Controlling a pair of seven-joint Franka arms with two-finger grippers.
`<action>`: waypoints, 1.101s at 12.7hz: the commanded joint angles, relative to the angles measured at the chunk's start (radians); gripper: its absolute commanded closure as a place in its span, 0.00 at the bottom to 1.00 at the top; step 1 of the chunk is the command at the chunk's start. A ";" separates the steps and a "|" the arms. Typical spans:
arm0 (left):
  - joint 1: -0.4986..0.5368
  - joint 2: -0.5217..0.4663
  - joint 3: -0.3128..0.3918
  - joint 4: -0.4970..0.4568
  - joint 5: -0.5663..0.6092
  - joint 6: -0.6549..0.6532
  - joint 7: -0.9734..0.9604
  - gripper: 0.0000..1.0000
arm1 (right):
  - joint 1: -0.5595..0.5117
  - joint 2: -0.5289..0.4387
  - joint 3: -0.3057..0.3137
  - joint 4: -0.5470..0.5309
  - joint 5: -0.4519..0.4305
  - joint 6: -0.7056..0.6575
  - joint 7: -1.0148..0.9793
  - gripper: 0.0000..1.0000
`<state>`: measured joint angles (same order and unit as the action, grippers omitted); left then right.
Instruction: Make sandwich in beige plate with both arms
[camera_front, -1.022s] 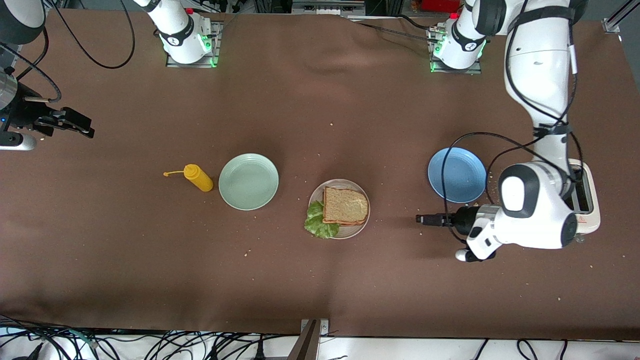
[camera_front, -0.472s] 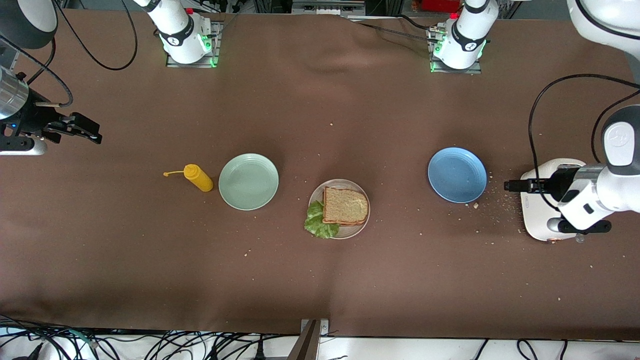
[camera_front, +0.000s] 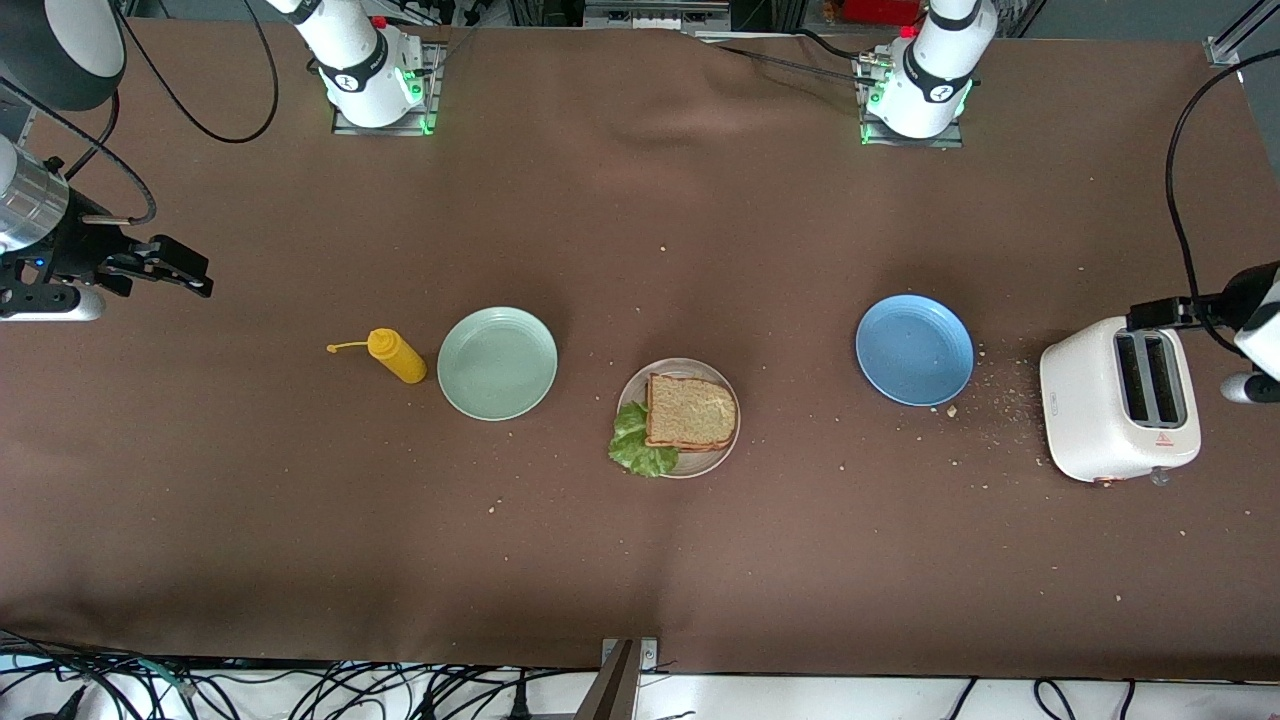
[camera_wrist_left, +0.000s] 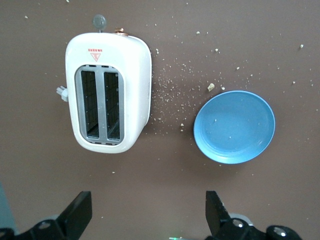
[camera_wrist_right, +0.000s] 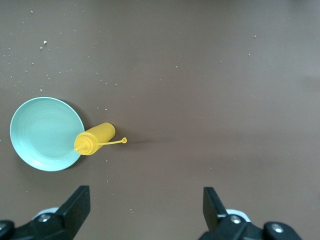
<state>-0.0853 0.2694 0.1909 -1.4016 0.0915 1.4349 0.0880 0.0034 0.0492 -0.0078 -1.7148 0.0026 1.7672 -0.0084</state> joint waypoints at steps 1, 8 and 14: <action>-0.010 -0.209 -0.146 -0.235 0.073 0.068 -0.249 0.00 | 0.003 0.008 0.002 0.026 0.008 -0.003 0.001 0.00; 0.024 -0.271 -0.183 -0.250 -0.084 0.094 -0.098 0.00 | 0.000 -0.003 -0.001 0.054 -0.004 -0.049 -0.007 0.00; 0.018 -0.298 -0.122 -0.243 -0.098 0.113 -0.120 0.00 | -0.005 -0.006 -0.029 0.093 -0.012 -0.114 -0.010 0.00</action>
<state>-0.0648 0.0036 0.0515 -1.6246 0.0237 1.5311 -0.0498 -0.0007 0.0440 -0.0365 -1.6404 -0.0033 1.6806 -0.0102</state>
